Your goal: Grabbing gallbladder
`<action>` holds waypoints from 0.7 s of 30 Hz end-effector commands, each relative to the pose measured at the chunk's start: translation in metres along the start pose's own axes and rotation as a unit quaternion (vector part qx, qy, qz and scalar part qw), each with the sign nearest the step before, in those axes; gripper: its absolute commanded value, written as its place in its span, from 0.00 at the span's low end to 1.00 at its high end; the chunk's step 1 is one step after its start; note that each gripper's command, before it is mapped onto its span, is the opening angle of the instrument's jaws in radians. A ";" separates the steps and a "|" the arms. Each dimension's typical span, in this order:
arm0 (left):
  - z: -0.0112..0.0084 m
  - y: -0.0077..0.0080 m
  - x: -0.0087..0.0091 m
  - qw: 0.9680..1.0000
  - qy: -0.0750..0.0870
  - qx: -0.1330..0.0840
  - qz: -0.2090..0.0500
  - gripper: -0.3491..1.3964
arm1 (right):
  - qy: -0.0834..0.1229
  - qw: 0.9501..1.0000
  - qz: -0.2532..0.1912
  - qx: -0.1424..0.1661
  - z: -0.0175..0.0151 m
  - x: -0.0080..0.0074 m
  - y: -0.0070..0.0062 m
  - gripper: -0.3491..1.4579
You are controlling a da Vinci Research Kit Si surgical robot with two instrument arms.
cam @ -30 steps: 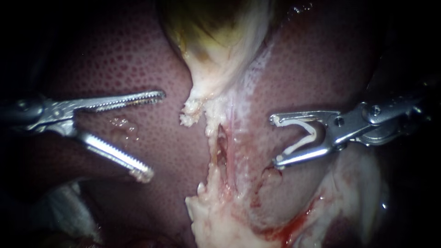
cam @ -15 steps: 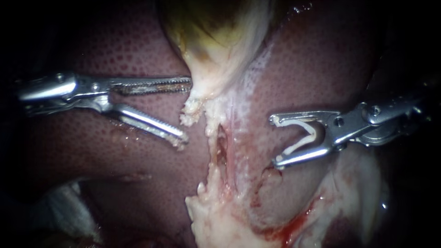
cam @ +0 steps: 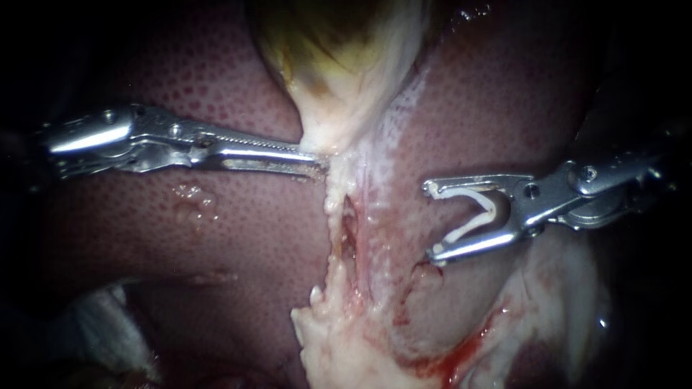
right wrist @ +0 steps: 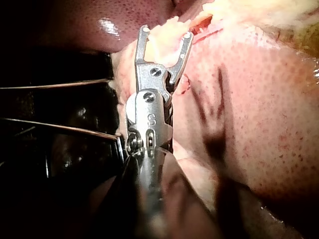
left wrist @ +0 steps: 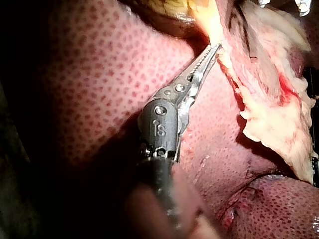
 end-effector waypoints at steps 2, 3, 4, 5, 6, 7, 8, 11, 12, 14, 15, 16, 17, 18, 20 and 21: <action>-0.0003 0.0002 0.0002 1.000 0.000 -0.002 -0.001 0.00 | 0.000 1.000 0.000 0.000 0.0000 0.0000 0.0000 0.53; -0.0006 0.0003 0.0002 1.000 0.000 -0.003 -0.001 0.00 | 0.000 1.000 0.000 0.000 0.0000 0.0000 0.0000 0.53; -0.0007 0.0004 0.0002 1.000 0.000 -0.003 -0.004 0.00 | 0.000 1.000 0.000 0.000 0.0000 0.0000 0.0000 0.53; -0.0008 0.0005 0.0003 1.000 0.001 -0.003 -0.007 0.00 | 0.000 1.000 0.000 0.000 0.0000 0.0000 0.0000 0.53; -0.0009 0.0005 0.0003 1.000 0.001 -0.003 -0.007 0.00 | 0.000 1.000 0.000 0.000 0.0000 0.0000 0.0000 0.53; -0.0010 0.0006 0.0003 1.000 0.001 -0.004 -0.010 0.00 | 0.000 1.000 0.000 0.000 0.0000 0.0000 0.0000 0.53; -0.0011 0.0006 0.0003 1.000 0.001 -0.004 -0.010 0.00 | 0.000 1.000 0.000 0.000 0.0000 0.0000 0.0000 0.53; -0.0017 0.0009 0.0005 1.000 0.001 -0.006 -0.014 0.00 | 0.000 1.000 0.000 0.000 0.0000 0.0000 0.0000 0.53; -0.0020 0.0010 0.0007 1.000 0.001 -0.005 -0.014 0.00 | 0.000 1.000 0.000 0.000 0.0000 0.0000 0.0000 0.53; -0.0028 0.0010 0.0012 1.000 -0.001 -0.005 -0.016 0.00 | 0.000 1.000 0.000 0.000 0.0000 0.0000 0.0000 0.53; -0.0032 0.0010 0.0014 1.000 0.001 -0.004 -0.017 0.00 | 0.000 1.000 0.000 0.000 0.0000 0.0000 0.0000 0.53; -0.0037 0.0009 0.0018 1.000 0.002 -0.005 -0.018 0.00 | 0.000 1.000 0.000 0.000 0.0000 0.0000 0.0000 0.53; -0.0044 0.0007 0.0022 1.000 0.007 -0.004 -0.019 0.00 | 0.000 1.000 0.000 0.000 0.0000 0.0000 0.0001 0.53; -0.0049 0.0005 0.0025 1.000 0.010 -0.002 -0.020 0.00 | 0.000 1.000 0.000 0.000 0.0000 0.0000 0.0001 0.53; -0.0062 0.0001 0.0033 1.000 0.014 -0.001 -0.023 0.00 | 0.000 1.000 0.000 0.000 0.0000 0.0000 0.0001 0.53; -0.0067 0.0000 0.0036 1.000 0.016 0.002 -0.027 0.00 | 0.000 1.000 0.000 0.000 0.0000 0.0000 0.0001 0.53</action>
